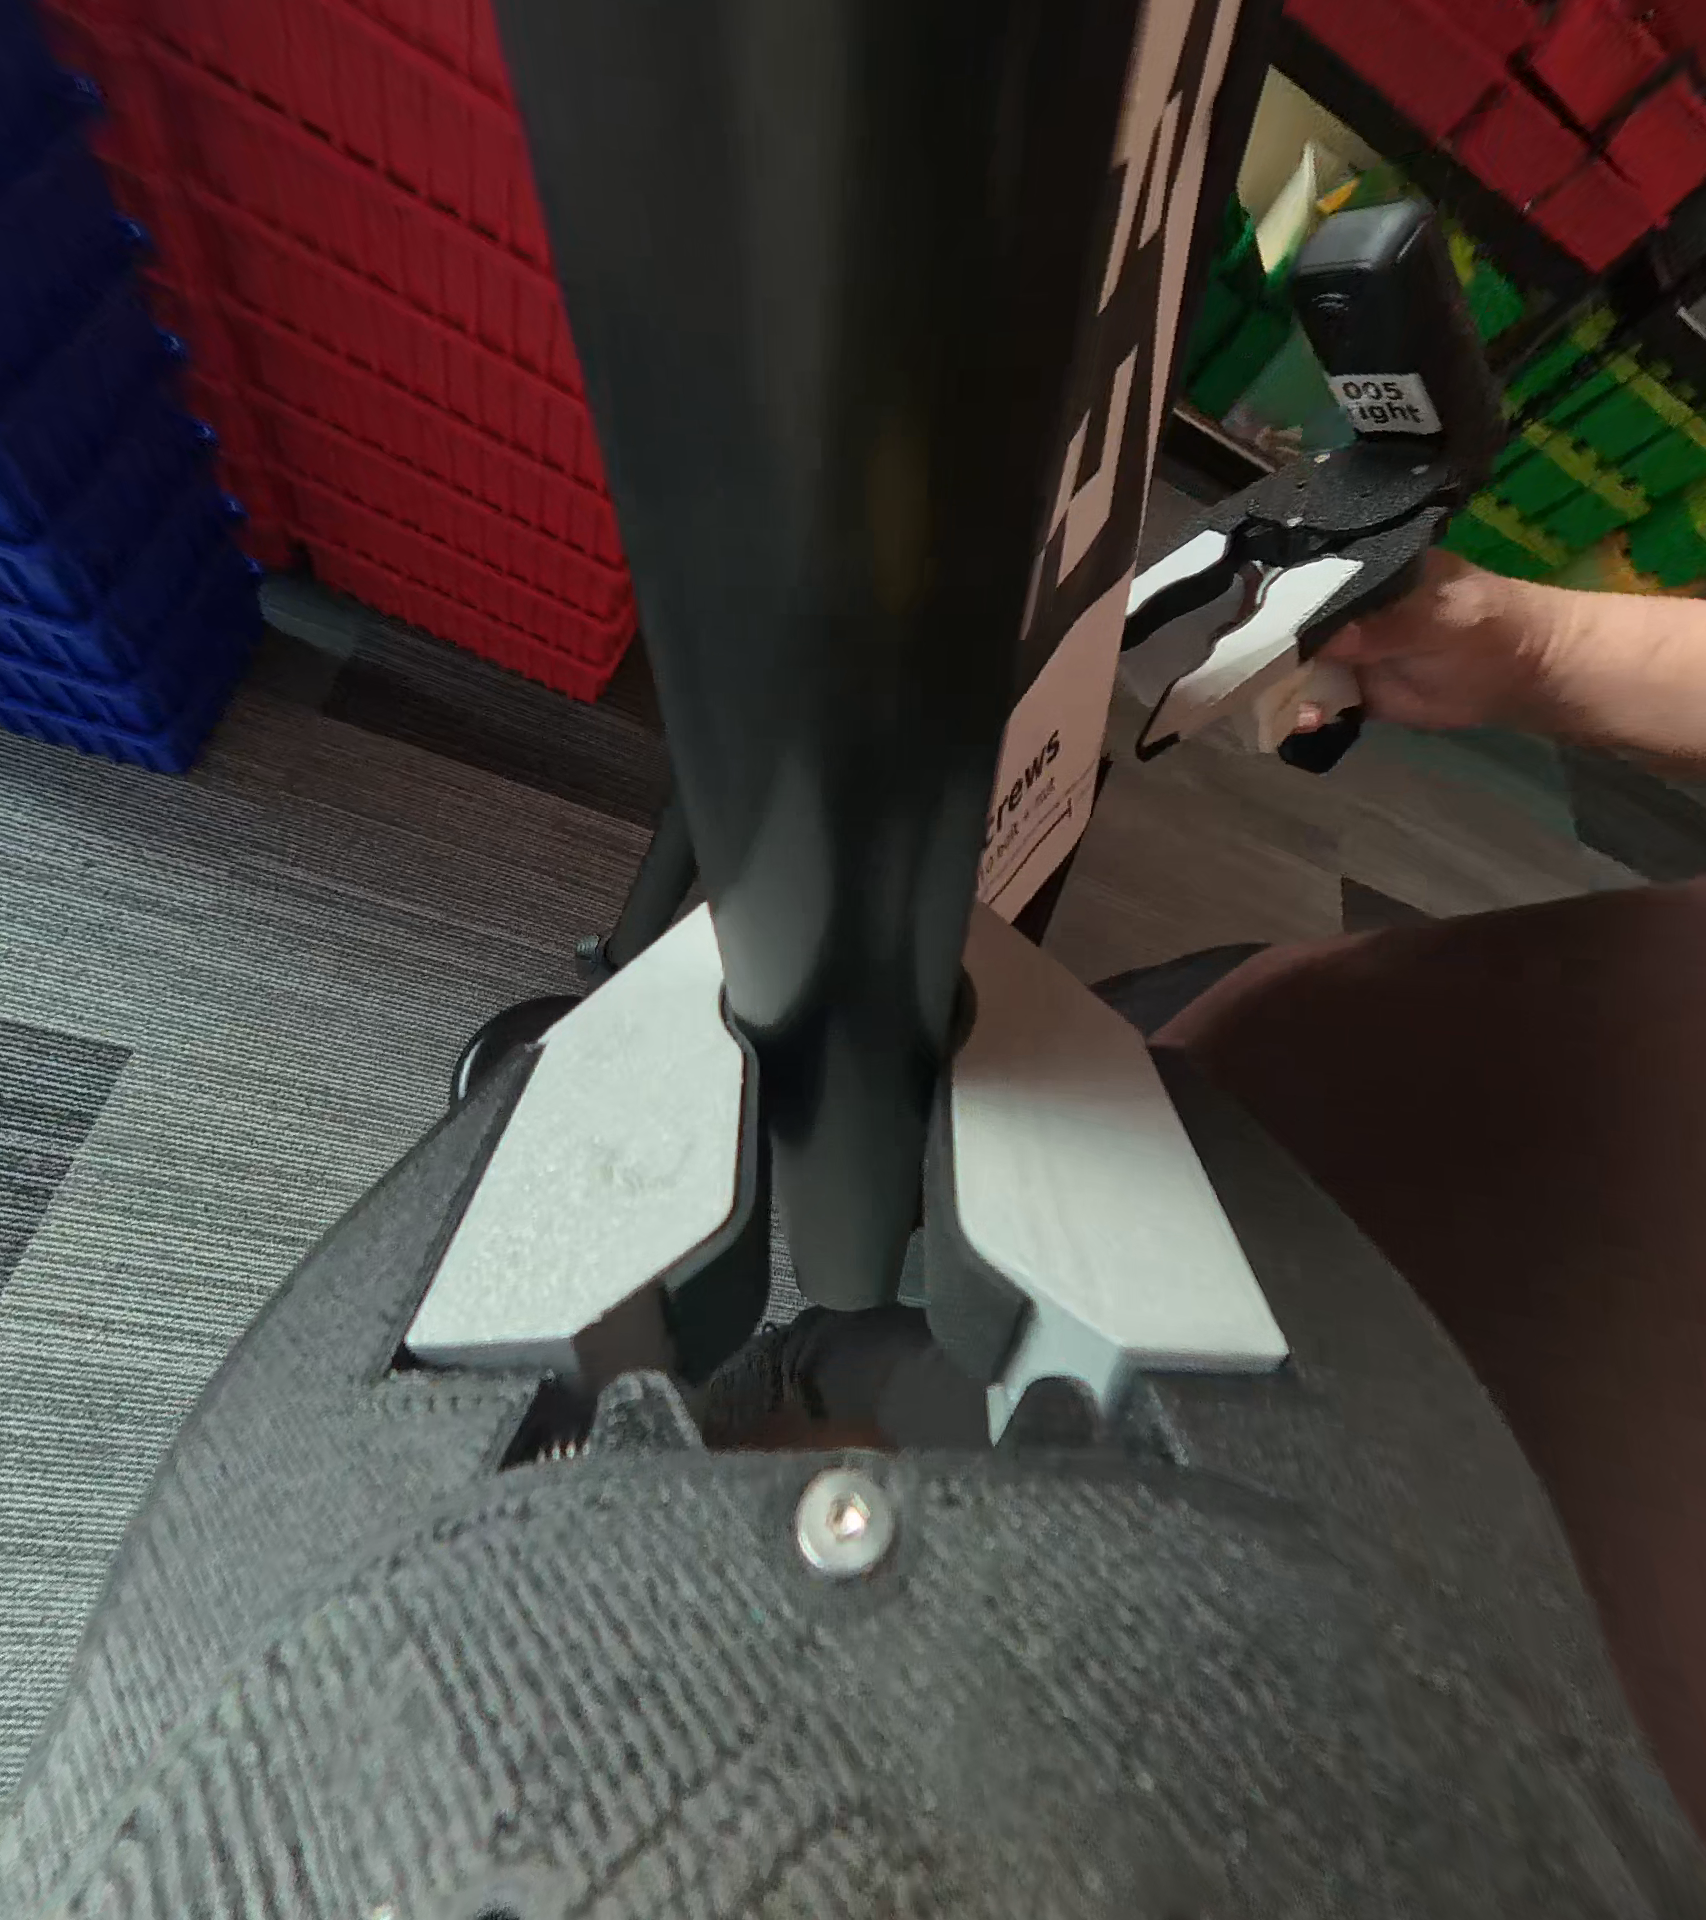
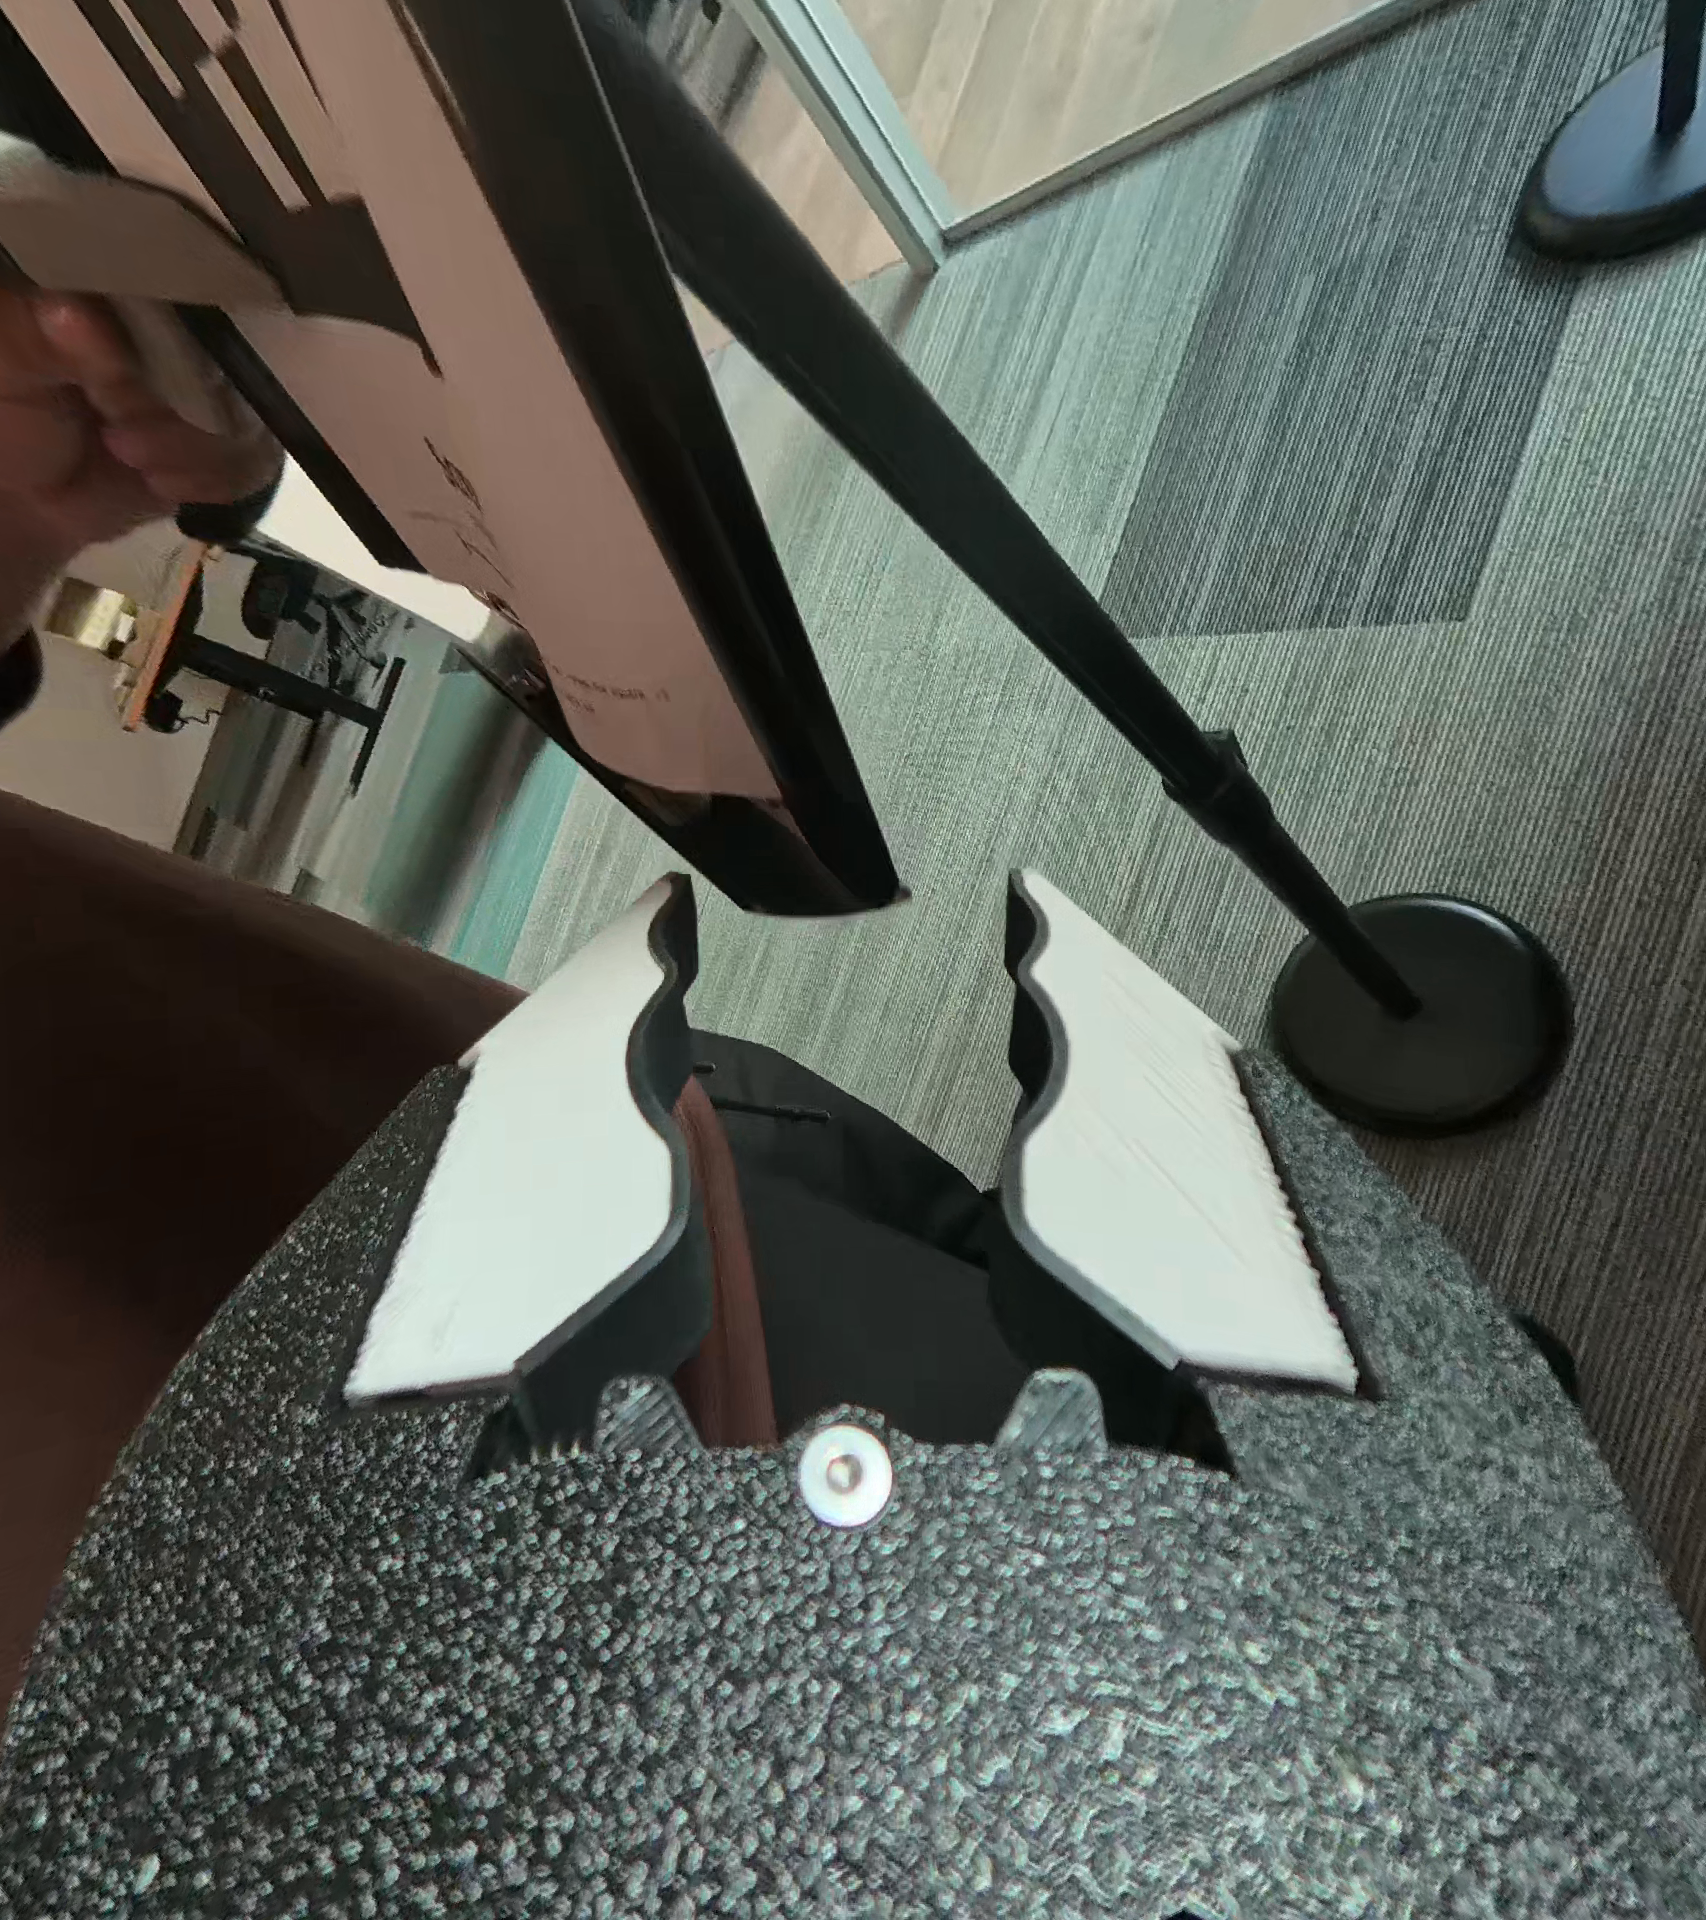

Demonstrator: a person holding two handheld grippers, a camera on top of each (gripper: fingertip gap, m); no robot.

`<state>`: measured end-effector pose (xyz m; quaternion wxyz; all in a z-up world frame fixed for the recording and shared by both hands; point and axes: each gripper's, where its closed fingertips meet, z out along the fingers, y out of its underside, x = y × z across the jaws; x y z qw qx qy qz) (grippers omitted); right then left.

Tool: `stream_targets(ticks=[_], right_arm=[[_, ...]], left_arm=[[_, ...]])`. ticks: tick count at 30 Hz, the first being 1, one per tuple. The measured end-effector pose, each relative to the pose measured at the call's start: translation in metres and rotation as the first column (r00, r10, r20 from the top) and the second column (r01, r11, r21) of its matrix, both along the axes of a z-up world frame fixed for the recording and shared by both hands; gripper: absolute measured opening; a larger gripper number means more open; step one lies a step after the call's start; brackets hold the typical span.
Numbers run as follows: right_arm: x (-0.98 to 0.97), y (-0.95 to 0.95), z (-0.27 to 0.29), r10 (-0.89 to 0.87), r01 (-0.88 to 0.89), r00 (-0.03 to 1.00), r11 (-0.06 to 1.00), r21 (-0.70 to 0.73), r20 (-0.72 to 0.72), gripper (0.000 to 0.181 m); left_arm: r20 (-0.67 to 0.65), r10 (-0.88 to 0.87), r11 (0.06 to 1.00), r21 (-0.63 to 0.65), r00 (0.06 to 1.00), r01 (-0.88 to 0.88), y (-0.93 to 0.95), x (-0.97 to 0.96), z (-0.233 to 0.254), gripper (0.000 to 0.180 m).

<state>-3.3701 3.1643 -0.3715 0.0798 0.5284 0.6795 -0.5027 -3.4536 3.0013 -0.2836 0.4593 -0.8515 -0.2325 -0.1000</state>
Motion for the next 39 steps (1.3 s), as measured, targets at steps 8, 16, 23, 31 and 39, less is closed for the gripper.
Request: stream_targets(ticks=[8,16,23,31,39], right_arm=[[0.013,-0.056,-0.026,0.022,-0.028,0.999,0.963,-0.266,-0.022,0.061],[0.003,-0.068,0.015,-0.193,-0.078,0.946,0.646,-0.759,-0.262,0.031],[0.018,-0.062,0.014,-0.231,-0.207,0.890,0.565,-0.799,-0.394,0.039],[0.018,-0.066,0.010,-0.270,-0.180,0.875,0.591,-0.786,-0.403,0.023],[0.011,-0.066,0.014,-0.345,-0.194,0.853,0.488,-0.851,-0.392,0.027]], left_arm=[[0.027,-0.139,0.990,-0.025,0.990,0.139,-0.008,0.007,-0.003,0.028],[0.083,-0.253,0.962,-0.081,0.964,0.260,-0.003,0.017,-0.006,0.029],[0.108,-0.284,0.949,-0.114,0.953,0.295,-0.009,0.022,-0.008,0.030],[0.100,-0.291,0.951,-0.080,0.951,0.299,-0.011,0.026,-0.008,0.031],[0.108,-0.310,0.946,-0.060,0.945,0.317,-0.013,0.028,-0.008,0.031]])
